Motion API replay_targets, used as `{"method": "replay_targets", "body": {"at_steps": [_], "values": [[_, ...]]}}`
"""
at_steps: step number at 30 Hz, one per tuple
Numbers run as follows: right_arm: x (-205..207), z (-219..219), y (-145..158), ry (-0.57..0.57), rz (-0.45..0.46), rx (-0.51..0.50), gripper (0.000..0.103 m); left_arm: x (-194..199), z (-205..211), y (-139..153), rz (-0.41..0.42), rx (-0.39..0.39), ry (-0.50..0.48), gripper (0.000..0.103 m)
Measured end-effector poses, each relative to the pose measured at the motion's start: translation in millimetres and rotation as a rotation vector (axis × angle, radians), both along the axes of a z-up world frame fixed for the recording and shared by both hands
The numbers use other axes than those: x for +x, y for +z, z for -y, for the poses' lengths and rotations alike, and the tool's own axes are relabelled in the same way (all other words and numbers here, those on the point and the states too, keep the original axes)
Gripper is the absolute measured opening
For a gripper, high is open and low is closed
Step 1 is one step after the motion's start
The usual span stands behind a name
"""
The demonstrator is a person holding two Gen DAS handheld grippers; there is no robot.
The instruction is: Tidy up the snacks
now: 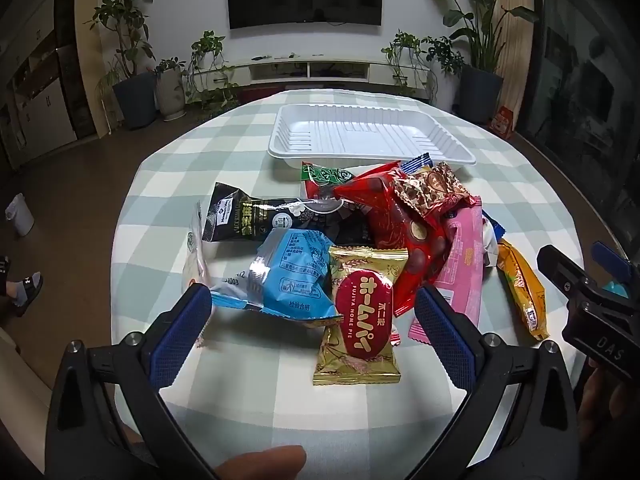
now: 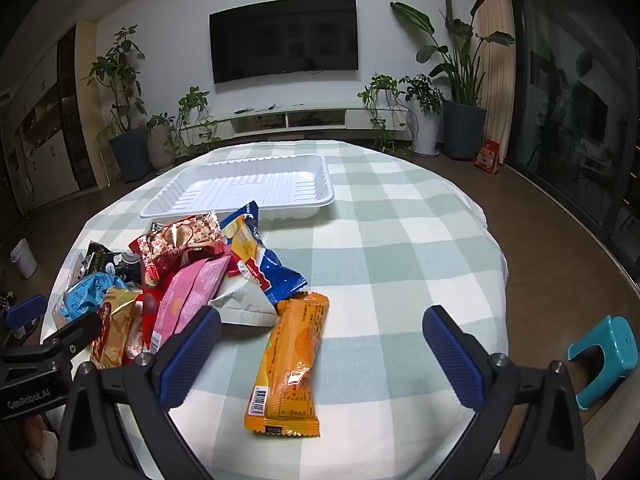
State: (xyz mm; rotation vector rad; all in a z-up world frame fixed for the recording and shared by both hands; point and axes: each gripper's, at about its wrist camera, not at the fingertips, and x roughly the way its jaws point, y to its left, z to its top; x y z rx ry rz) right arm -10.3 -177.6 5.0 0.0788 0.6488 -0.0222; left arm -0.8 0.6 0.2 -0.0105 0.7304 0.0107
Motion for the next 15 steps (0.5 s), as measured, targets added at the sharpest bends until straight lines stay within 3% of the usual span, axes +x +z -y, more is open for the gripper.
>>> {"method": "replay_targets", "body": {"at_steps": [3,15], "values": [[0.1,-0.3,-0.2,0.000,0.002,-0.002,0.103,-0.5,2.2,0.8,-0.008,0.028,-0.001,0.103],[0.8,-0.6,-1.2,0.001,-0.002,0.000,0.103,5.0,-0.9,-5.0,-0.025,-0.007,0.002,0.103]]}}
